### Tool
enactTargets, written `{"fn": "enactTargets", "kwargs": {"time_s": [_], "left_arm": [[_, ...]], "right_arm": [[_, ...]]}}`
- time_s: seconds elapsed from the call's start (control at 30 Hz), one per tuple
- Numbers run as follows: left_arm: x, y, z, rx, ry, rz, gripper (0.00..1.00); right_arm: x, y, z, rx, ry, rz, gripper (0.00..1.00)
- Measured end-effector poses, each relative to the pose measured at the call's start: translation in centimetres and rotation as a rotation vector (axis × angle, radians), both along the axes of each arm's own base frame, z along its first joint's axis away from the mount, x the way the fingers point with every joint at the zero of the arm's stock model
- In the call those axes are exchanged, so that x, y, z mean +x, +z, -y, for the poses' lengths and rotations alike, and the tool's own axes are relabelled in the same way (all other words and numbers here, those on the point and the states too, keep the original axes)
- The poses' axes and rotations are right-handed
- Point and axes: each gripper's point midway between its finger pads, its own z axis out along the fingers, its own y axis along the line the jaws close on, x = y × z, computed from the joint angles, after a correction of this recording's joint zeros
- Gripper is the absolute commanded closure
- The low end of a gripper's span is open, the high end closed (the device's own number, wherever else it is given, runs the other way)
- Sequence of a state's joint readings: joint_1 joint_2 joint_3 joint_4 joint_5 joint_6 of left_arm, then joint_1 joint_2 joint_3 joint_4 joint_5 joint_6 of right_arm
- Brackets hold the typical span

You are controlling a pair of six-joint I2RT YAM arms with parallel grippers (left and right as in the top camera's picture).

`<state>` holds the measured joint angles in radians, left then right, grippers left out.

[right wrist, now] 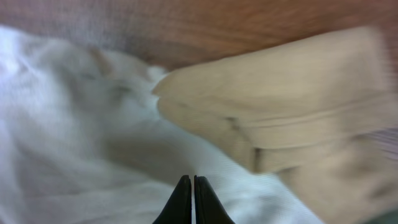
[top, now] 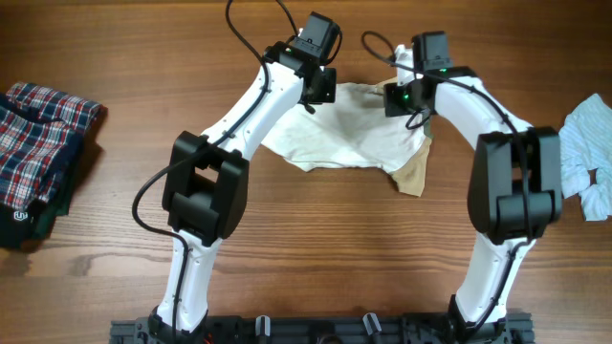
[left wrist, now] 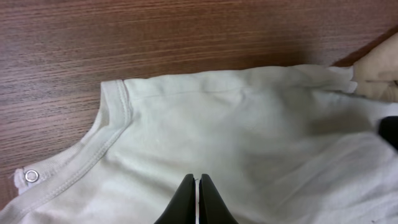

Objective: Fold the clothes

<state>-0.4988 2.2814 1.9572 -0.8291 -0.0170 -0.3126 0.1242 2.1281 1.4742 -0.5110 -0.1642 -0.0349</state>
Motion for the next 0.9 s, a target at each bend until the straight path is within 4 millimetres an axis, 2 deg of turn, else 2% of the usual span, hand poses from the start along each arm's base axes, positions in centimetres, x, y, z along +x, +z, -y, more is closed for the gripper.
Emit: {"fn": "enactTargets", "kwargs": {"time_s": [0.13, 0.17, 0.27, 0.37, 0.9], "left_arm": [[-0.1, -0.4, 0.2, -0.001, 0.007, -0.008, 0.96], [-0.2, -1.0, 0.1, 0.003, 0.011, -0.018, 0.96], [-0.6, -4.5, -0.1, 0.033, 0.018, -0.079, 0.96], [-0.9, -6.4, -0.2, 0.048, 0.021, -0.109, 0.96], [-0.8, -6.4, -0.1, 0.04, 0.022, -0.109, 0.92]], "right_arm": [[0.3, -0.3, -0.5, -0.011, 0.038, 0.017, 0.96], [0.4, -0.3, -0.5, -0.01, 0.039, 0.022, 0.96], [0.7, -0.1, -0.6, -0.01, 0.041, 0.037, 0.96], [0.9, 0.0, -0.6, -0.009, 0.041, 0.046, 0.96], [1.8, 0.2, 0.0, -0.043, 0.023, 0.083, 0.96]]}}
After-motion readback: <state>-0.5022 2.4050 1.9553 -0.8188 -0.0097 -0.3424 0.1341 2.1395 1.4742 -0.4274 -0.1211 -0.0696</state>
